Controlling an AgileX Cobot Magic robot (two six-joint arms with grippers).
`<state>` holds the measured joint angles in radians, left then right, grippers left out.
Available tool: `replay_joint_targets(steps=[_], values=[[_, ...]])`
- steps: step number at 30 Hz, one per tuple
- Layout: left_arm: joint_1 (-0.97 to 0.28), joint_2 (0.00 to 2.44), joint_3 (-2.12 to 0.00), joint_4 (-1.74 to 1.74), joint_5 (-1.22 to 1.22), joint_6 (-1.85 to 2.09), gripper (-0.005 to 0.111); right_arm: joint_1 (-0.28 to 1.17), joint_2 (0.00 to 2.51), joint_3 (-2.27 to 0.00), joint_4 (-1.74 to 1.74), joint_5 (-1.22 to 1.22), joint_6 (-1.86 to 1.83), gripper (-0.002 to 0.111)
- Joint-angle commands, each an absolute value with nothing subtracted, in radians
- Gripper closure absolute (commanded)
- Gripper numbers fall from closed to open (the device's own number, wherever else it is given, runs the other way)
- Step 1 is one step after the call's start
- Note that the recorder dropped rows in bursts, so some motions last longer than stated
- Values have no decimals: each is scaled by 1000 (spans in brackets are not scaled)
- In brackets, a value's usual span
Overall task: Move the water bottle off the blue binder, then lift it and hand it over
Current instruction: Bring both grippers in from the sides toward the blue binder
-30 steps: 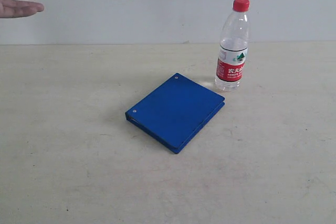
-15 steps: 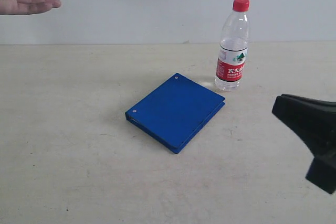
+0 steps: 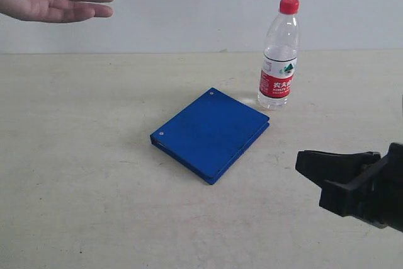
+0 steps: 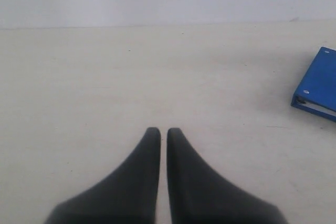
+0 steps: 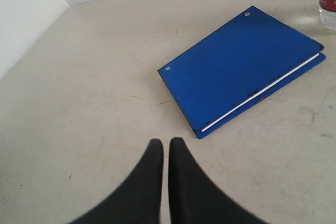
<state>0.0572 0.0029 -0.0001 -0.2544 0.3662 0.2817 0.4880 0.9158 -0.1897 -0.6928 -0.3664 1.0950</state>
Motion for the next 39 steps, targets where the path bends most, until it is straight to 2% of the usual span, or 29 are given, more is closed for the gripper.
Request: replay_joint_targets(steps=[1,3,6,9,23,25,28,32,34,35,37,39], values=[[48,0,0,-178,304,356,102,489,918,-187,-696,-377,1086,108],[48,0,0,-282,169,323,102,489,918,-187,-710,-375,1074,108],[48,0,0,-656,22,154,102,489,918,-187,-730,-369,1072,108],[48,0,0,-816,-69,142,102,489,918,-187,-730,-362,1072,108],[48,0,0,-826,-151,117,102,489,918,-187,-730,-243,1072,108],[48,0,-4,-769,-23,130,102,489,918,-187,-730,-224,1077,108],[48,0,-114,-704,310,187,102,489,931,-187,-699,-231,1131,108],[48,73,-240,-1078,465,601,102,489,1014,-202,-685,-406,1185,108],[48,175,-282,-1304,512,849,102,489,1076,-223,-731,-560,1160,108],[48,298,-314,-1444,577,1047,102,489,1124,-245,-813,-723,1077,108],[48,475,-360,-1511,690,1235,102,489,1152,-283,-946,-894,876,108],[48,630,-392,-1513,775,1353,102,489,1133,-308,-993,-915,601,108]])
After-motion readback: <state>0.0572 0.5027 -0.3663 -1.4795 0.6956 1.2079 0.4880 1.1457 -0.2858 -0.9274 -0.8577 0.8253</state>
